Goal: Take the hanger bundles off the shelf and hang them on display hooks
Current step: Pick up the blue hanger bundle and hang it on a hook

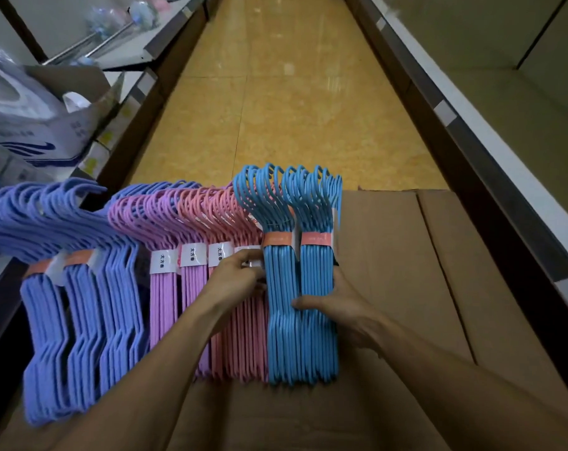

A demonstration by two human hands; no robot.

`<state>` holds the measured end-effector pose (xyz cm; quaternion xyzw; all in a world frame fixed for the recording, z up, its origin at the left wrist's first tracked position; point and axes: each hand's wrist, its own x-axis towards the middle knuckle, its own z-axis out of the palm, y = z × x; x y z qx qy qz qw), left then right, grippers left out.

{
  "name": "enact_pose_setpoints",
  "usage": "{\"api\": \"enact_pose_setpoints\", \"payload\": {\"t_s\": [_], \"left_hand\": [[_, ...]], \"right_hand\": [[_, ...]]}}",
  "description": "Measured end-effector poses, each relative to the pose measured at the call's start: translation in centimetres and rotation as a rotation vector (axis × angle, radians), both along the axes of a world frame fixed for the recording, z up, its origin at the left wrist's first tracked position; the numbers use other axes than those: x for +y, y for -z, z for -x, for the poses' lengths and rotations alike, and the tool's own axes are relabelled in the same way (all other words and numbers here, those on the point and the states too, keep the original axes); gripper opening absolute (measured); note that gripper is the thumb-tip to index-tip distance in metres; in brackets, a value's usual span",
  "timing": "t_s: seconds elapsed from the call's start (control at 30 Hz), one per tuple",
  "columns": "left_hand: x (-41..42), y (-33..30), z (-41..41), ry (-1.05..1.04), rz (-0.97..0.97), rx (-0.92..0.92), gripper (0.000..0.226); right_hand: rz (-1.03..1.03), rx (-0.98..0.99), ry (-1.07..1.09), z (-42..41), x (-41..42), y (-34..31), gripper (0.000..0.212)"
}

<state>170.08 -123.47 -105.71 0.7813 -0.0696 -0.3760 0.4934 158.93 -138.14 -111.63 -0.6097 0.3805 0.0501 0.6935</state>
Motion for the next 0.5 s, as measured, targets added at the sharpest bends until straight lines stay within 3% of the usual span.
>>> {"api": "enact_pose_setpoints", "payload": {"t_s": [0.13,0.3,0.5], "left_hand": [[0.0,-0.1,0.0,0.025,0.017,0.040,0.033],[-1.2,-1.0,0.7,0.074,0.016,0.108,0.028],[-4.5,-3.0,4.1,0.340,0.028,0.212,0.017]], "right_hand": [[-0.129,-0.011,0.000,0.5,-0.8,0.4,0.056],[-0.131,0.011,-0.017,2.0,-2.8,-0.2,0.049],[-0.119,0.087,-0.177,5.8,-8.5,-2.2,0.045]]}}
